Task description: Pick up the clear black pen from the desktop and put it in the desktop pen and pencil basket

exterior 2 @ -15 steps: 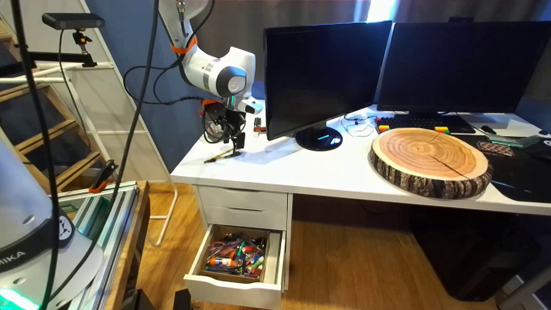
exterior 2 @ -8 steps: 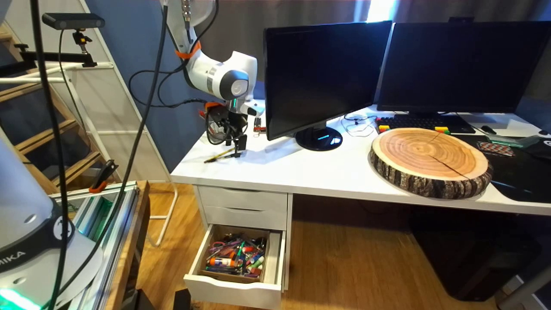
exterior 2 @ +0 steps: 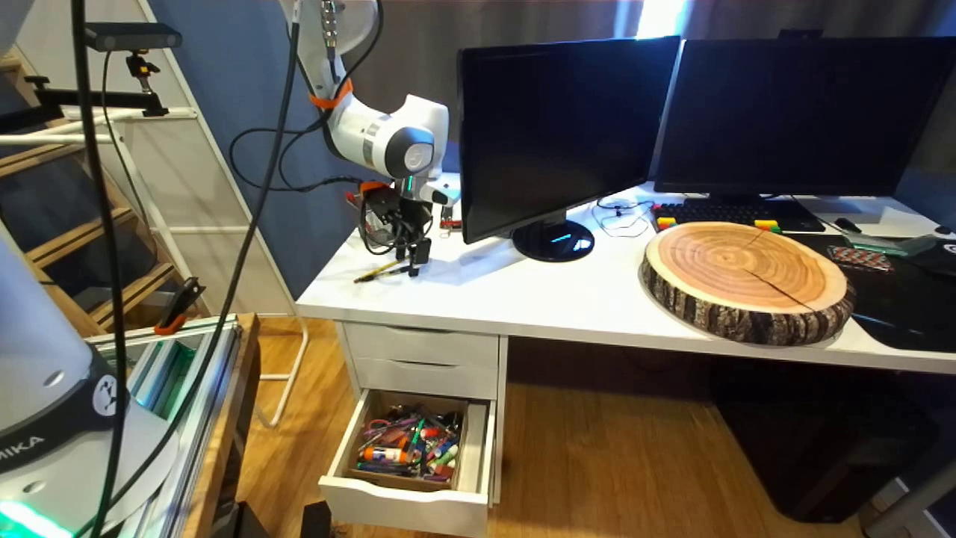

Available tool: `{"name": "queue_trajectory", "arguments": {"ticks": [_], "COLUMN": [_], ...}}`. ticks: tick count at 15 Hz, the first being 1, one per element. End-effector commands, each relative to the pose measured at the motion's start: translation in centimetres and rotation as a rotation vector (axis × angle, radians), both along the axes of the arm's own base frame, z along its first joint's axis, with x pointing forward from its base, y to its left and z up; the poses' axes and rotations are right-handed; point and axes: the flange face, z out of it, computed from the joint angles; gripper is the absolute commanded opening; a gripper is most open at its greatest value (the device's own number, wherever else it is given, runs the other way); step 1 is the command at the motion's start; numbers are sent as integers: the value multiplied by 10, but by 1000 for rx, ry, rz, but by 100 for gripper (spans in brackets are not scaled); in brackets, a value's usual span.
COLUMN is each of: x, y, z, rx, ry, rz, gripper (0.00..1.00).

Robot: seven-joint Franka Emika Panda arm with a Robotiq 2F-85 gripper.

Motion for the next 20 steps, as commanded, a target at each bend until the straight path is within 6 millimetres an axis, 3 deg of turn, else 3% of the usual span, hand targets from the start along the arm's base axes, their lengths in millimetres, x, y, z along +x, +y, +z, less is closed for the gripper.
{"name": "queue_trajectory", "arguments": {"ticks": [1,8,14,20], "x": [4,9,0,-21], "y": [6,1,3,3], "z": [-3,-1,12,51], "rx": [-22,-37,-12,15], "ry": [-7,-6,-11,-53], "rz": [13,9,50,151], "gripper": [45,1,3,3]}}
